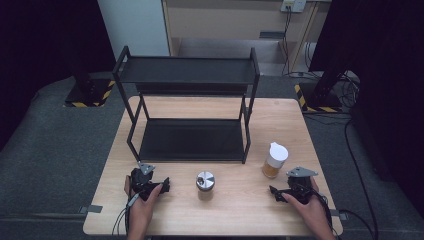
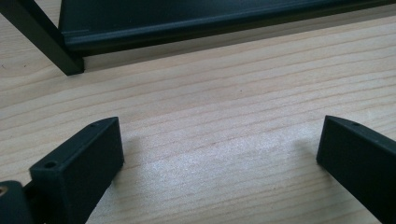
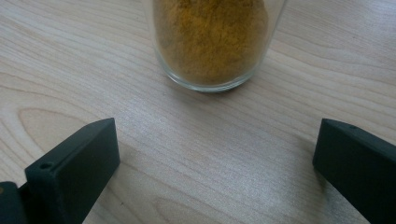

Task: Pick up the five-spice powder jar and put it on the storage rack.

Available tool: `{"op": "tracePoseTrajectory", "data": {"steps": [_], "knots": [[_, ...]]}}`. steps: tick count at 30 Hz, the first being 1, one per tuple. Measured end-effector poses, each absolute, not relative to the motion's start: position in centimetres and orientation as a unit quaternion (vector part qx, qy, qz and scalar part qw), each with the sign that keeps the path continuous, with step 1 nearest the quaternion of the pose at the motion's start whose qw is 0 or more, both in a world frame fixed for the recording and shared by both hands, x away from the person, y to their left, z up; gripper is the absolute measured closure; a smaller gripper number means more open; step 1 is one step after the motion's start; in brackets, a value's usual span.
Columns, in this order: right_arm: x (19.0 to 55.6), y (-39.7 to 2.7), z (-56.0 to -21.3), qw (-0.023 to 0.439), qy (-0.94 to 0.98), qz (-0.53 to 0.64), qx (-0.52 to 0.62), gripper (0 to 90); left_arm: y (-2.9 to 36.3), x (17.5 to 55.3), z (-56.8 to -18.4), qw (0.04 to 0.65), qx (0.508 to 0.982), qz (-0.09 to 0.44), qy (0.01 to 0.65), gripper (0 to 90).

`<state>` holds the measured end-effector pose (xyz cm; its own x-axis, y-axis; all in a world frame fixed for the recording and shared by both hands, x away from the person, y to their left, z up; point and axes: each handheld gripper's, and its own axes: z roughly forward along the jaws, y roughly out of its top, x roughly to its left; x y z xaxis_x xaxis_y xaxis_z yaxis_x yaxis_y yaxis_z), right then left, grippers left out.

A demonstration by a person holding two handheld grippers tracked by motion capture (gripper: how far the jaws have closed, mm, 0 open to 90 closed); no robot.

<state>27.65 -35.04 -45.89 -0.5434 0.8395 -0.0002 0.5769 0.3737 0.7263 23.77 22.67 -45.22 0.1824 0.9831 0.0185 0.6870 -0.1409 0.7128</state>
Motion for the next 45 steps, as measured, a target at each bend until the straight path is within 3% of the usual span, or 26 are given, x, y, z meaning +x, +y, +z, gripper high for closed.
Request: {"op": "tracePoseTrajectory", "data": {"steps": [14, 45], "knots": [[27.7, -35.0, -45.9, 0.189, 0.807, 0.347, 0.439, 1.5, 22.4, 23.7, -44.9, 0.29, 0.714, 0.249, 0.586, 2.1], [27.6, -35.0, -45.9, 0.189, 0.807, 0.347, 0.439, 1.5, 22.1, 20.2, -41.7, 0.363, 0.693, 0.268, 0.562, 2.3]]}}
